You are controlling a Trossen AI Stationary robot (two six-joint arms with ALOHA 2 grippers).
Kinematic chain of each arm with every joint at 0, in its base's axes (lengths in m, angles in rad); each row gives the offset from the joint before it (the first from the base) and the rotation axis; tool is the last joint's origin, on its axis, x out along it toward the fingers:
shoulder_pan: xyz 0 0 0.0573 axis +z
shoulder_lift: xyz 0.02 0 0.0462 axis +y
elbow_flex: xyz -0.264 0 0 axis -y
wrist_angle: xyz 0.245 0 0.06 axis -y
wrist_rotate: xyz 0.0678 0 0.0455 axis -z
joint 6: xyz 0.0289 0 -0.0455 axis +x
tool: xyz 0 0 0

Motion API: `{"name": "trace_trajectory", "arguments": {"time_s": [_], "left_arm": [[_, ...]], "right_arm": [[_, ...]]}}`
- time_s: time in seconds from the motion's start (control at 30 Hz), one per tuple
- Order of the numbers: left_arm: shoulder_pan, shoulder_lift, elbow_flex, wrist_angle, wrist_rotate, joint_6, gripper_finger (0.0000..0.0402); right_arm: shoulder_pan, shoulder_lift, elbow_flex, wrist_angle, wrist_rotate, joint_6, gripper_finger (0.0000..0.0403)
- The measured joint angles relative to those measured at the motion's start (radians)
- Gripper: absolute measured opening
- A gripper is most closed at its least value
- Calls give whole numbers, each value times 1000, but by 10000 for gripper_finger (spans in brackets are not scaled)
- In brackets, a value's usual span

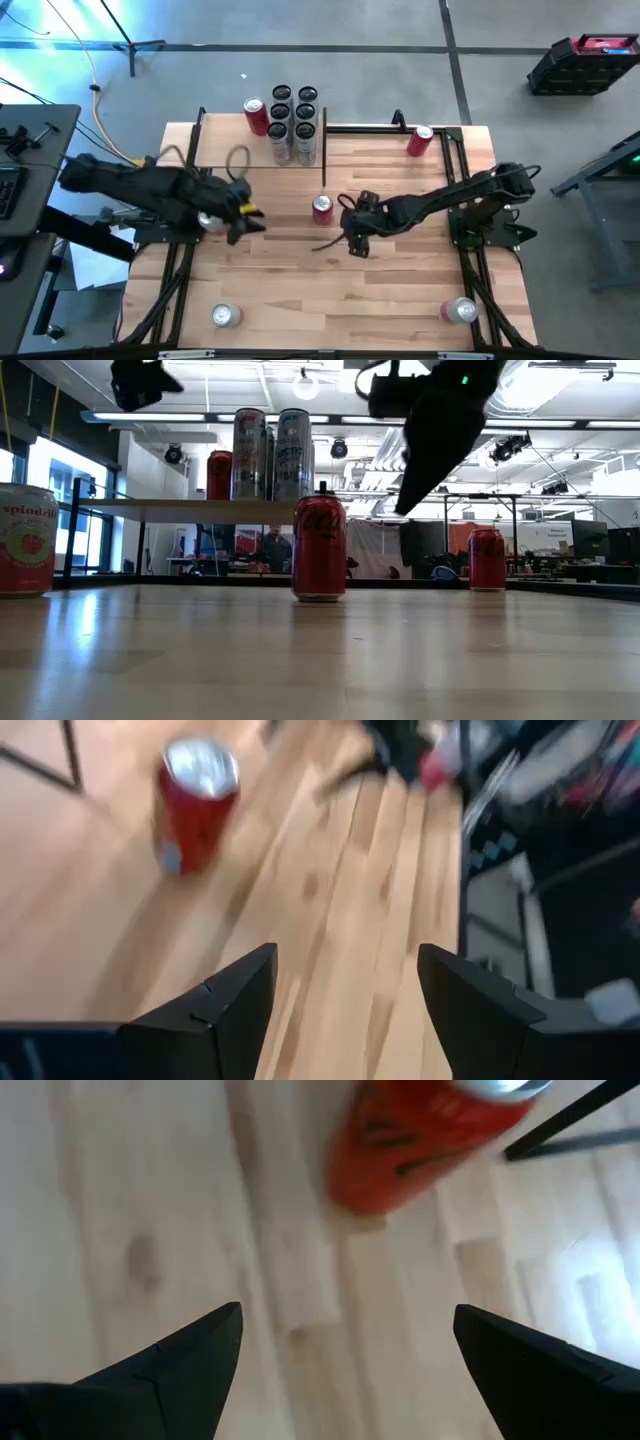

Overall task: Place canned beverage on shelf
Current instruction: Put the bottom red soda can on the shelf aligned with the other red soda can

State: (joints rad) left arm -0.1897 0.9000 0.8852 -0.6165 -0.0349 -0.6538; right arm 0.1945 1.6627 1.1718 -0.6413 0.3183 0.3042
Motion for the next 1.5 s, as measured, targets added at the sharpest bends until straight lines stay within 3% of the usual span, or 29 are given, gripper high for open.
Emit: {"name": "trace_trajectory", "arguments": {"time_s": [0.2, 0.43, 0.67, 0.9, 1.1, 1.5], "left_arm": [[-73, 125, 0, -29, -44, -48, 234], [-131, 207, 0, -37, -143, -25, 234], [-148, 259, -46, -38, -211, -26, 242], [-140, 321, -55, -43, -185, 50, 287], [-66, 372, -55, -18, -132, 141, 322], [15, 428, -54, 174, -266, 345, 342]], "right_arm": [[-83, 0, -16, 93, 20, -126, 349], [-164, 7, -16, 231, -117, -296, 349], [-191, 81, -16, 321, -220, -276, 349], [-170, 113, -16, 412, -249, -215, 349], [-166, 129, -16, 501, -269, -215, 349], [-154, 172, -16, 588, -320, -196, 349]]}}
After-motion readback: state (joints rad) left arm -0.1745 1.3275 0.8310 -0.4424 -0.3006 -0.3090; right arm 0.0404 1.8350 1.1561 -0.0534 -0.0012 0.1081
